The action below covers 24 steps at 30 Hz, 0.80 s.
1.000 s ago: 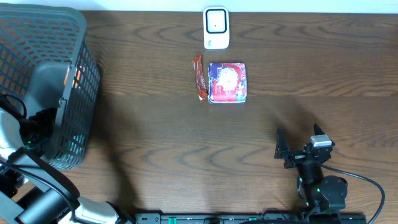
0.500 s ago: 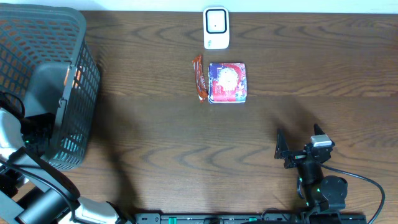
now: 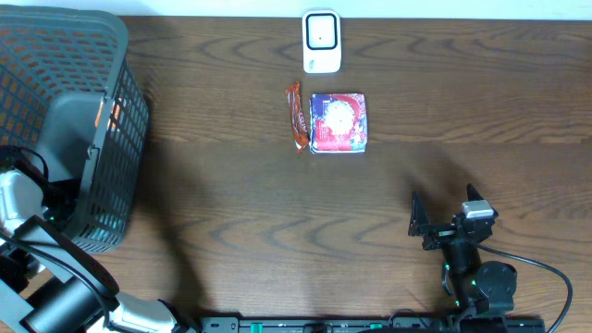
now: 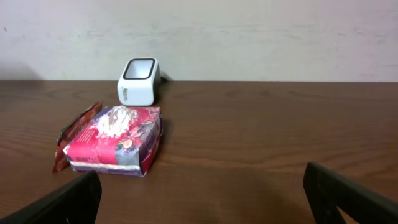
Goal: Scan the item barcode
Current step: 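Reach the left gripper into the basket and grasp the green wipes pack, then carry the green wipes pack and drop it left of the red bar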
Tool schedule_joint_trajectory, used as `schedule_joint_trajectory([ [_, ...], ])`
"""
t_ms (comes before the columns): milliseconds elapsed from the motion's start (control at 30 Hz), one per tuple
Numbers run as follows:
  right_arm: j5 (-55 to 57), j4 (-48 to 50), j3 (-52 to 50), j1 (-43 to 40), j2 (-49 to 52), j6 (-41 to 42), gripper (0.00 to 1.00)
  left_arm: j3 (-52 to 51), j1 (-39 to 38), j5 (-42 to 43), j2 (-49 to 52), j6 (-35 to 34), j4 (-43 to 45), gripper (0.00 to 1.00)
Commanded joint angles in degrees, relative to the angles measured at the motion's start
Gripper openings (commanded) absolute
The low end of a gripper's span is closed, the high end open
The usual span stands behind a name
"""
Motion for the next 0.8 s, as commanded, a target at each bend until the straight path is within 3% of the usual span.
schedule_joint_trajectory([
  [0,0.24,-0.15,-0.2,-0.28,-0.13,-0.66,0.99,-0.5,-0.17,-0.42,0.13,-0.09,0.87,0.37],
  [67,0.24,-0.15,-0.2,-0.28,-0.13,-0.66,0.99,-0.48,-0.17,-0.39,0.11,0.87,1.97,0.11],
  [100,0.24,-0.15,-0.2,-0.28,-0.13,-0.66,0.99,-0.39,-0.17,-0.37,0.11,1.55,2.6,0.08],
  [333,0.24,-0.15,-0.2,-0.28,-0.13,-0.66,0.99,5.11,-0.17,5.88,-1.9,1.6,2.67,0.07],
  [600,0.22,-0.15,-0.2,-0.28,-0.13,-0.66,0.99,16.81,-0.17,10.6,-12.72,1.6,4.22,0.07],
  [767,0.22,-0.15,-0.2,-0.28,-0.13,-0.66,0.99,19.37,-0.17,11.98,-21.81,1.55,11.91,0.07],
])
